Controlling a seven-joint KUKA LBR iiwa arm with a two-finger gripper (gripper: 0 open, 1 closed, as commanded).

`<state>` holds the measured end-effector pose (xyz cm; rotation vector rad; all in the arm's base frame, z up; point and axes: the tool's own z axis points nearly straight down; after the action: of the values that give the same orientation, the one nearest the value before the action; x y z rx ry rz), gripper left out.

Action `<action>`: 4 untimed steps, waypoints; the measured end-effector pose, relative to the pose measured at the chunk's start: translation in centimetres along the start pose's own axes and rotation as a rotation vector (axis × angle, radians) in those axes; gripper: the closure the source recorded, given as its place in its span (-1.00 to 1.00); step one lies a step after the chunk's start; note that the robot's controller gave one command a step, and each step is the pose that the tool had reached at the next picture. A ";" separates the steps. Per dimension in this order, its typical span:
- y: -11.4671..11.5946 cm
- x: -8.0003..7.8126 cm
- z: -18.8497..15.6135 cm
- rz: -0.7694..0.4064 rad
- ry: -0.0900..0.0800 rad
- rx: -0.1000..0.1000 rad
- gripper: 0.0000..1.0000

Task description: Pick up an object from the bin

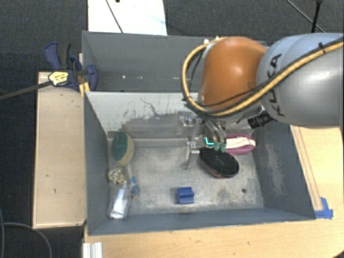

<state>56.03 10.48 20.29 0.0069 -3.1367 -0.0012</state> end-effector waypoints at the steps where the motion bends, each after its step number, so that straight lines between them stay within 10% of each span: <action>1: 0.4 7.5 13.3 -0.702 -0.012 0.002 -1.00; 4: -2.5 7.7 13.3 -0.872 -0.014 0.004 -1.00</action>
Offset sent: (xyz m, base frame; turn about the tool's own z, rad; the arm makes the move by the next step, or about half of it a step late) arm -0.0777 0.0035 -0.1329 -0.7023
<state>48.23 7.94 7.05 1.3374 -2.8529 0.0015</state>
